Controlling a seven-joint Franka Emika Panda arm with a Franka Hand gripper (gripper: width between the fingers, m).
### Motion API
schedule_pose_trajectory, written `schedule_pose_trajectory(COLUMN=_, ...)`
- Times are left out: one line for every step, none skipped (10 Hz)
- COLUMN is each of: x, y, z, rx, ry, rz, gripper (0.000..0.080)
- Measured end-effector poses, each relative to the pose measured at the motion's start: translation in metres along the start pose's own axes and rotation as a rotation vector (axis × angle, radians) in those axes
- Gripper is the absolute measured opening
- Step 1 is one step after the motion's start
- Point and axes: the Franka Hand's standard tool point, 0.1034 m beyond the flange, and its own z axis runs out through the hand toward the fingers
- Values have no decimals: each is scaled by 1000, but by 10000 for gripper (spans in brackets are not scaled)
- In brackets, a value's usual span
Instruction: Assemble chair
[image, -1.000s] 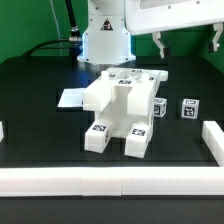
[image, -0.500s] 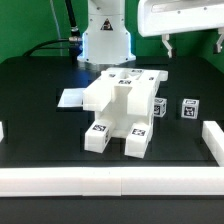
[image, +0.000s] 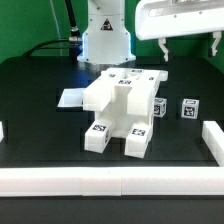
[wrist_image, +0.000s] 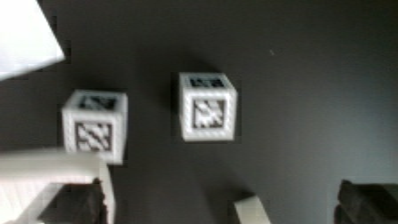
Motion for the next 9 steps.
schedule_pose_trajectory(x=-7, y=7, z=7, rx=-14, ry=6, rz=-10, gripper=648)
schedule_pose_trajectory(x=-11, y=15, z=10, rx=-24, ry=13, rz=-22, gripper=648)
schedule_pose_trajectory(x=-13, y=21, z=11, rx=-28, ry=25, rz=-40, gripper=648)
schedule_pose_trajectory(x=-10, y=27, z=11, rx=-32, ry=30, rz=-71, gripper=648)
schedule_pose_trajectory(x=-2, y=34, z=9, rx=-34, ry=37, rz=-89, gripper=648)
schedule_pose_trajectory(x=7, y=38, z=9, rx=-35, ry=43, rz=-82, gripper=648)
schedule_pose_trajectory(x=18, y=42, z=8, rx=-34, ry=52, rz=-95, gripper=648)
schedule_pose_trajectory(x=27, y=46, z=5, rx=-33, ry=62, rz=-101, gripper=648)
schedule_pose_trajectory(x=36, y=50, z=3, rx=-33, ry=70, rz=-117, gripper=648)
